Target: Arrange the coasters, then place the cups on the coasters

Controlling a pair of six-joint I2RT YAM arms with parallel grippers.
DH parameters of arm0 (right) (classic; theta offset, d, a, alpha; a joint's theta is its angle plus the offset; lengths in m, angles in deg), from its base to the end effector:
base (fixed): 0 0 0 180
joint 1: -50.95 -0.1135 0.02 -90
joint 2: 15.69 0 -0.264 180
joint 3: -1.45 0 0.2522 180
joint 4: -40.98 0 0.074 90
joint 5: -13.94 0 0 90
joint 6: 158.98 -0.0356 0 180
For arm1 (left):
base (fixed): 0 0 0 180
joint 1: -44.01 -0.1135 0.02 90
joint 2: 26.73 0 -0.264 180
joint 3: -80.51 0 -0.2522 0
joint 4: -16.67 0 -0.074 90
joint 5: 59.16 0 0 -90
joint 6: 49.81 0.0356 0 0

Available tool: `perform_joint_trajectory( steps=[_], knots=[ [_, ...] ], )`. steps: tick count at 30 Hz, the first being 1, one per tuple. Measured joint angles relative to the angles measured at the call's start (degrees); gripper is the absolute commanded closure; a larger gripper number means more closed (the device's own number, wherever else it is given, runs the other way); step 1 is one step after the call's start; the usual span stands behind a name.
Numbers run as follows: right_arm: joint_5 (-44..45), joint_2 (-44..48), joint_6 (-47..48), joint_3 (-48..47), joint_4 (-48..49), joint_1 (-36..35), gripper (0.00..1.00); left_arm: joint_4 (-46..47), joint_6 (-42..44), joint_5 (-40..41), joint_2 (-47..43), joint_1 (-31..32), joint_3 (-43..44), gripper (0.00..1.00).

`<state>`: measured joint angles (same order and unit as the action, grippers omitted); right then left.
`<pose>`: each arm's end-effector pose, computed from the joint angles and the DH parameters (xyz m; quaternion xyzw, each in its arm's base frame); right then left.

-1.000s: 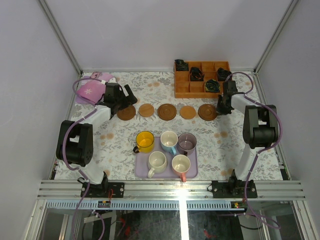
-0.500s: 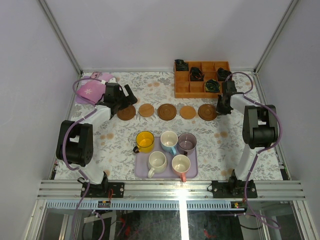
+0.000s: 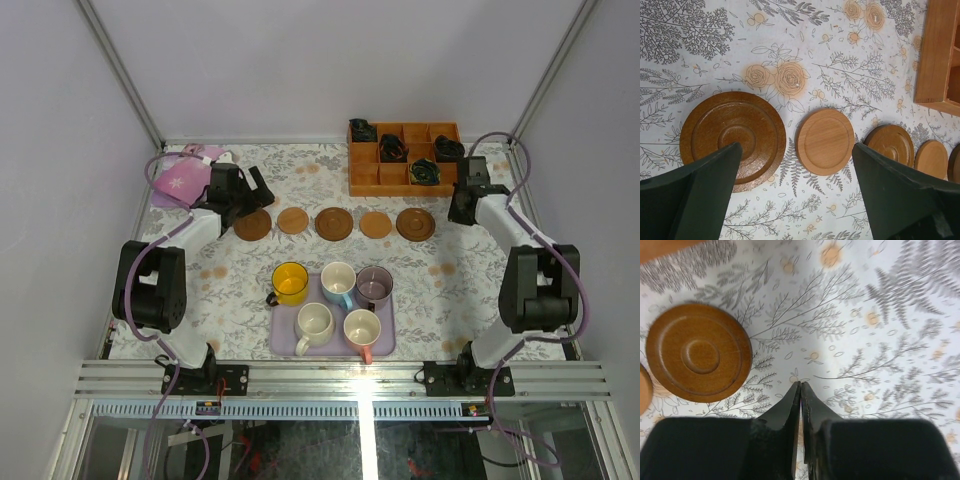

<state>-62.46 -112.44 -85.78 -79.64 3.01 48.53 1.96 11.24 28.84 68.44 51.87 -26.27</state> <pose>0.3583 0.0068 0.2201 0.1547 0.9313 -0.0592 0.3243 0.3620 -0.0512 0.2167 -0.1558 0.8798 -0.1565 0.4209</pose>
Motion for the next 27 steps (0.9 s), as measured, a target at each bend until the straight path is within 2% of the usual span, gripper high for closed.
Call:
perform_joint_trajectory(
  steps=[4, 6, 11, 15, 17, 20, 24, 27],
  knots=[
    [3.6, 5.5, 1.0, -0.5, 0.4, 0.0, 0.73, -0.3, 1.3, 0.8, -0.2, 0.0, 0.3, 0.06],
    [5.1, 7.6, 1.9, -1.2, 1.4, 0.0, 0.62, -0.4, 2.0, 1.3, -0.4, 0.0, 0.7, 0.06],
    [6.9, 11.1, 3.5, -2.3, 5.8, 0.4, 0.29, -0.4, 3.6, 2.9, -2.6, 0.0, 0.8, 0.04],
    [7.2, 13.0, 3.3, -2.2, 8.9, 1.0, 0.10, -0.4, 5.0, 4.0, -4.5, -0.3, 0.9, 0.03],
    [7.6, 14.1, 3.0, -2.0, 10.9, 1.5, 0.06, -0.5, 5.7, 4.6, -5.6, -0.5, 0.9, 0.02],
    [8.0, 16.1, 2.6, -1.8, 12.9, 2.1, 0.05, -0.4, 6.5, 5.1, -7.6, -1.0, 0.7, 0.01],
    [7.1, 17.2, 2.4, -1.9, 13.9, 2.3, 0.10, -0.5, 6.7, 5.2, -10.0, -1.5, 0.6, 0.00],
    [3.1, 17.2, 2.4, -1.9, 12.7, 2.3, 0.16, -0.8, 6.4, 4.9, -12.0, -1.6, 0.1, 0.00]
  ],
)
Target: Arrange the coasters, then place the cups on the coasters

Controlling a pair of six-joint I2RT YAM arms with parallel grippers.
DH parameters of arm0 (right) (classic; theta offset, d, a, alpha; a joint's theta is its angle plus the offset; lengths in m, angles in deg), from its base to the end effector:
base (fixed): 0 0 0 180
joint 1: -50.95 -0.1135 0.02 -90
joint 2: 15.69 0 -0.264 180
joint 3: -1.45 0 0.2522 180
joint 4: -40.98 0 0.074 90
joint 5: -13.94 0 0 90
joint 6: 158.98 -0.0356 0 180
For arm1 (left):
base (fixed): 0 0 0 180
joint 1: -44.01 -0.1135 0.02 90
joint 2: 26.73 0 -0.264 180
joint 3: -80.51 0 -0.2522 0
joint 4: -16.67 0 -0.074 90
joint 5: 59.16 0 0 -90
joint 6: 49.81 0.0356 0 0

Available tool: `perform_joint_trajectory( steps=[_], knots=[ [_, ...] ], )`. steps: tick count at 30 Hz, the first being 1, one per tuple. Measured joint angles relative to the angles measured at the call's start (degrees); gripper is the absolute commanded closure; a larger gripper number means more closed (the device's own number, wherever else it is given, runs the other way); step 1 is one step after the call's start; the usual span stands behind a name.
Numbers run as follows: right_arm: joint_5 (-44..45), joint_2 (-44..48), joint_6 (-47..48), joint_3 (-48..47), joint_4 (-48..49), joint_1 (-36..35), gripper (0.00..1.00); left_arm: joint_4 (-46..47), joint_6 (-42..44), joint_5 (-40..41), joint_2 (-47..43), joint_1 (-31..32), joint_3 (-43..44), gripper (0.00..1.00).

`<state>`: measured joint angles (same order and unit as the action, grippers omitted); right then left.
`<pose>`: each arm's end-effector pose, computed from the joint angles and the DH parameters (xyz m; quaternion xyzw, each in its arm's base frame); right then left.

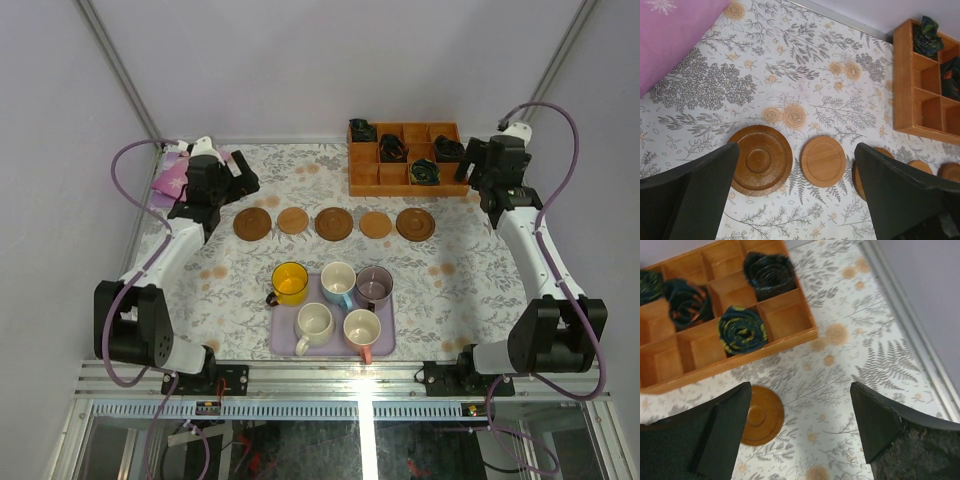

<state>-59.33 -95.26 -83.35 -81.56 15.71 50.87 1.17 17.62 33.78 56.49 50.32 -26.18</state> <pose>0.3243 -0.0098 0.3481 0.1828 0.8029 -0.0498 0.5652 0.3344 -0.0351 0.2852 -0.1331 0.8346 -0.1122 0.5226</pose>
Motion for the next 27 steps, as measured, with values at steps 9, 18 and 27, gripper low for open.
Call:
perform_joint_trajectory(
  steps=[9, 18, 27],
  knots=[
    [-17.1, 0.0, -1.9, 3.0, -4.1, -0.6, 0.32, -0.9, -2.0, -3.1, -6.7, 0.0, -2.2, 0.00],
    [-20.5, 3.0, -0.5, 3.3, -19.3, -11.7, 0.46, -1.1, -2.6, -10.6, -9.0, 0.0, -8.1, 0.00],
    [-27.0, 5.2, 2.7, 3.7, -23.3, -12.5, 0.68, -0.4, -6.0, -10.1, -15.1, 0.5, -13.4, 0.00]
  ],
)
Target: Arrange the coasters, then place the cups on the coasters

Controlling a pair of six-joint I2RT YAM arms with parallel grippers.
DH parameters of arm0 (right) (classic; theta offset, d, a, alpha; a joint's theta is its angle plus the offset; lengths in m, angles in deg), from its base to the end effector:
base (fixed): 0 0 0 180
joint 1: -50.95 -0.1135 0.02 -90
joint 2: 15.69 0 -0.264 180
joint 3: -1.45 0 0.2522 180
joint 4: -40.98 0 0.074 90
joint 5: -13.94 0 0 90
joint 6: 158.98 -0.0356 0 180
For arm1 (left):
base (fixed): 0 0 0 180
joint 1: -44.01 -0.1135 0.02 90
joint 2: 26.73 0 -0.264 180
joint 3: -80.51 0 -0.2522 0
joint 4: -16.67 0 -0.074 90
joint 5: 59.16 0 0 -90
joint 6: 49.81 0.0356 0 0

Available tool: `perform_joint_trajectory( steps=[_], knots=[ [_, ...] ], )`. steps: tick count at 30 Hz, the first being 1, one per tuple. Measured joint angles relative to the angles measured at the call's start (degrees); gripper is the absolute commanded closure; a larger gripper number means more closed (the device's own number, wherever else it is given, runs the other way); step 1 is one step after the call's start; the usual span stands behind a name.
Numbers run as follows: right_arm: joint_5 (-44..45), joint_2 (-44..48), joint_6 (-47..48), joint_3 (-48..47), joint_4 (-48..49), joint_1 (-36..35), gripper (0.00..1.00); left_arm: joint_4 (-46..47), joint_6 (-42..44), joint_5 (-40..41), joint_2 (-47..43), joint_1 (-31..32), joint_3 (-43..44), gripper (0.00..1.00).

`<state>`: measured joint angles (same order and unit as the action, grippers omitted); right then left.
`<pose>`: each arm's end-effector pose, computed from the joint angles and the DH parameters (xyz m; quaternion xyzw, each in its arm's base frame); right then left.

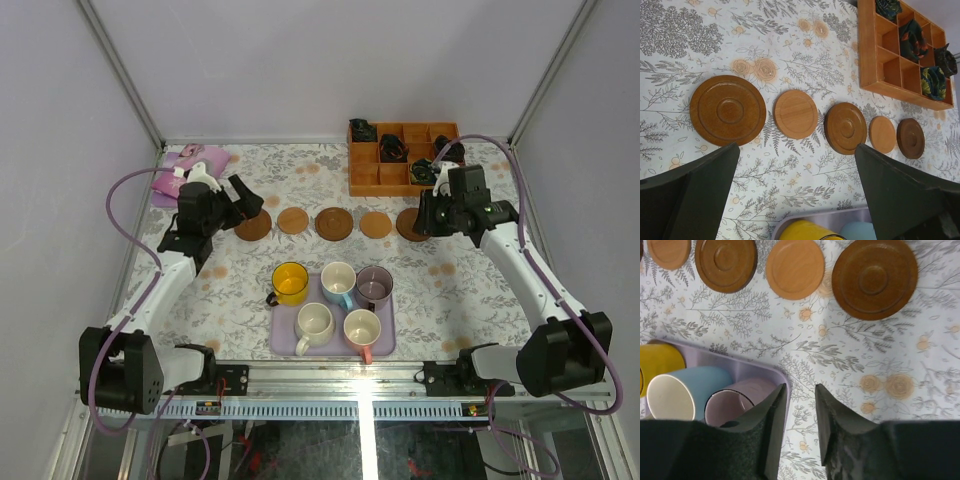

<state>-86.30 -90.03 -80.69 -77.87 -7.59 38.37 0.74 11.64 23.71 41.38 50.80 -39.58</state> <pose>0.2709 0.0669 0.3144 -0.0421 0.9151 0.1628 0.3664 0.2685 -0.0364 0.2778 -0.1249 0.8290 -0.2144 0.5012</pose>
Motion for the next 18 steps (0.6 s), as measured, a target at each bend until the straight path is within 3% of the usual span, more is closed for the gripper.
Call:
perform_joint_trajectory(
  steps=[6, 12, 16, 18],
  knots=[
    [-4.8, -0.3, -0.6, 9.6, 5.6, 0.0, 0.87, -2.1, -0.6, 2.3, 0.5, 0.7, 0.8, 0.00],
    [-9.6, -4.0, 1.9, 12.3, 7.5, 0.0, 0.98, -4.0, -3.0, 5.3, 0.5, 1.5, 1.3, 0.00],
    [-13.9, -5.9, 2.8, 12.3, 9.8, 0.0, 0.96, -5.4, -4.5, 7.2, 0.5, 2.3, 1.5, 0.00],
    [-16.0, -6.0, 2.8, 12.3, 10.8, 0.0, 0.89, -5.7, -5.3, 8.0, 0.5, 2.6, 1.5, 0.00]
  ],
)
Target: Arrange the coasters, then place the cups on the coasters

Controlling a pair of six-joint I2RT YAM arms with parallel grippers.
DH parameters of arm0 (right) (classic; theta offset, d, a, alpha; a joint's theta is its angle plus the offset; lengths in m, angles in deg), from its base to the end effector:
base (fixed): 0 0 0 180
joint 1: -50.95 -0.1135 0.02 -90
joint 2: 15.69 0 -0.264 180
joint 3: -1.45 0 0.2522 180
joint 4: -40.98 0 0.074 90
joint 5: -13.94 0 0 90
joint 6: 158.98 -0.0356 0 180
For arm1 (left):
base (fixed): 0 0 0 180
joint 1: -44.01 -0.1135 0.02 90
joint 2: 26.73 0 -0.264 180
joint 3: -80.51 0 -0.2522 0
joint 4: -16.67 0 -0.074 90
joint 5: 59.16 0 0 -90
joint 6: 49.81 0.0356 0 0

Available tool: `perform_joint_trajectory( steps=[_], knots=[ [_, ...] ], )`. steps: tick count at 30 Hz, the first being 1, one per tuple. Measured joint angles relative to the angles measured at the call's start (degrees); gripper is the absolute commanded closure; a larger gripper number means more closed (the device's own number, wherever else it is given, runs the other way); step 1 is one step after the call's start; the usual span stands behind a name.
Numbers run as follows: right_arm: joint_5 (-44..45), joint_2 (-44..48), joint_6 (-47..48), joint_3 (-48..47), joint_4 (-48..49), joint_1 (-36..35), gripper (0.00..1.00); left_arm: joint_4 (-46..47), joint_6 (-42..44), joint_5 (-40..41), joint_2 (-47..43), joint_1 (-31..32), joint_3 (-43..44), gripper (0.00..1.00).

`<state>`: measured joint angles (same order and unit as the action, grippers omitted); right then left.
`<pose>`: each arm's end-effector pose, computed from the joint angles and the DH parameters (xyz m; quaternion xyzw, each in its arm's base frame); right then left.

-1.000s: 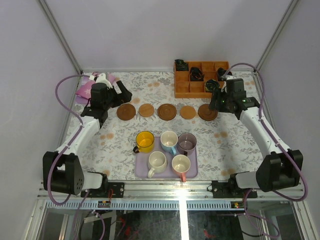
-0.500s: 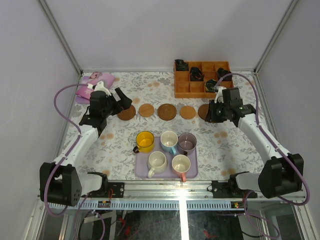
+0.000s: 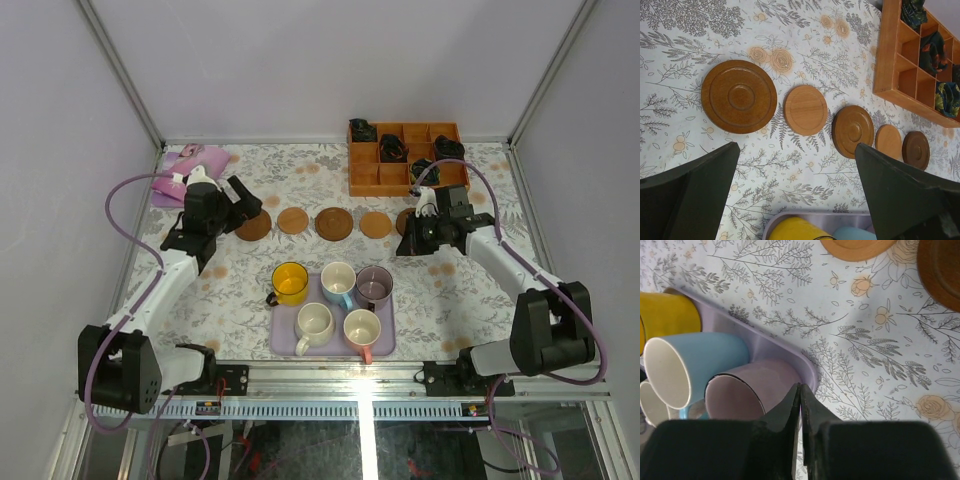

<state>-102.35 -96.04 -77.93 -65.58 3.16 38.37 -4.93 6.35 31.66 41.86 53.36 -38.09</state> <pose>0.2773 0.0780 0.2332 -0.1047 0.9155 0.2712 0.2782 0.2664 -0.0433 0.2749 -0.1861 0.8403 -0.1816 0.4756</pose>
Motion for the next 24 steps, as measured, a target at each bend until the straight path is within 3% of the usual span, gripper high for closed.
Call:
perform_joint_trajectory(
  steps=[3, 6, 9, 14, 18, 21, 24],
  knots=[
    [-1.4, 0.1, -0.1, 0.0, 0.7, -0.1, 0.68, -0.4, -0.5, 0.8, -0.2, 0.2, 0.0, 0.00],
    [-1.1, 1.1, -0.1, 0.0, 0.0, -0.3, 0.30, -1.1, -0.8, 1.2, -0.4, 0.6, 0.0, 0.00],
    [-0.3, 4.4, -0.8, 0.0, -1.4, -0.9, 0.18, -1.2, -0.9, 1.4, -0.5, 1.2, 0.0, 0.00],
    [0.5, 12.9, -0.9, 0.0, -5.8, -2.4, 0.18, -1.2, -0.6, 1.7, -0.4, 1.9, 0.0, 0.00],
    [1.0, 17.9, -0.7, -0.1, -11.5, -3.2, 0.25, -1.2, 0.1, 1.8, 0.2, 2.5, 0.0, 0.00],
    [1.4, 20.0, -1.0, -0.3, -17.0, -3.7, 0.40, -1.2, 0.7, 1.8, 0.6, 3.2, 0.0, 0.00],
    [2.2, 20.4, -2.7, -0.3, -21.4, -4.5, 0.64, -1.2, 1.3, 1.7, 1.0, 3.8, 0.0, 0.00]
  ],
)
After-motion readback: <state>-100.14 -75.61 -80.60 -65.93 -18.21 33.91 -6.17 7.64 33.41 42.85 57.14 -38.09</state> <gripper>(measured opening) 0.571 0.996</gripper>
